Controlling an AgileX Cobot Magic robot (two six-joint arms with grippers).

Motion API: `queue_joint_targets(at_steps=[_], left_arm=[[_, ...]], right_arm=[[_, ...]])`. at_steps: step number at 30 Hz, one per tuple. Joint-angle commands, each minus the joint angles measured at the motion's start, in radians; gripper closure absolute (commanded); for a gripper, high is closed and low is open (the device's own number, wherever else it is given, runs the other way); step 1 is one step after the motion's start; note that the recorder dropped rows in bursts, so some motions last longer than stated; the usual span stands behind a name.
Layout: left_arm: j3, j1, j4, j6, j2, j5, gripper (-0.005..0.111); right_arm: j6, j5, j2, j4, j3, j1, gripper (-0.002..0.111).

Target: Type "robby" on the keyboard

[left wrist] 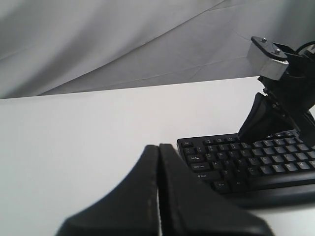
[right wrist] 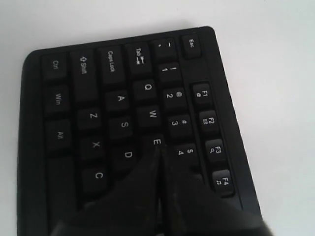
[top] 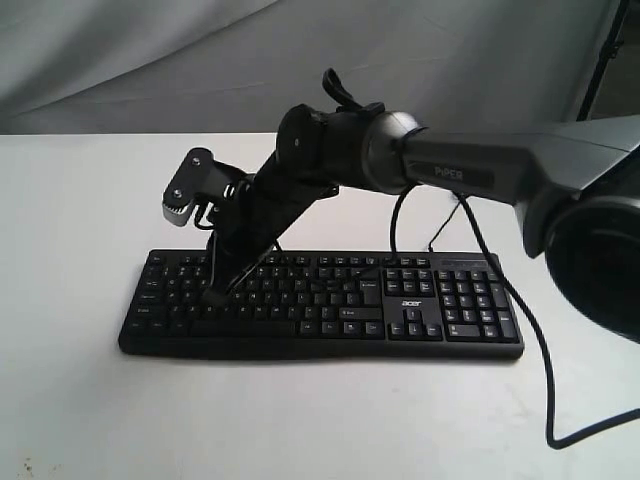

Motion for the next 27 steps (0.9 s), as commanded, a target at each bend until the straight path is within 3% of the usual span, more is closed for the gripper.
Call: queue_joint_targets(at_steps=[1,13,27], left_arm=[[0.004,-0.006,0.005,-0.003,-0.003,-0.005,0.107],[0.004,-0.006,0.005,-0.003,-0.003,-0.005,0.107],[0.004,-0.006,0.005,-0.003,-0.003,-0.005,0.107]], right_arm=[[0.013,0.01,0.004,-0.021,-0.007,-0.001,0.108],[0.013,0.053,0.016,-0.026,-0.007,-0.002,0.108],[-0.001,-0.013,0.016,-0.026,-0.007,-0.002,0.108]])
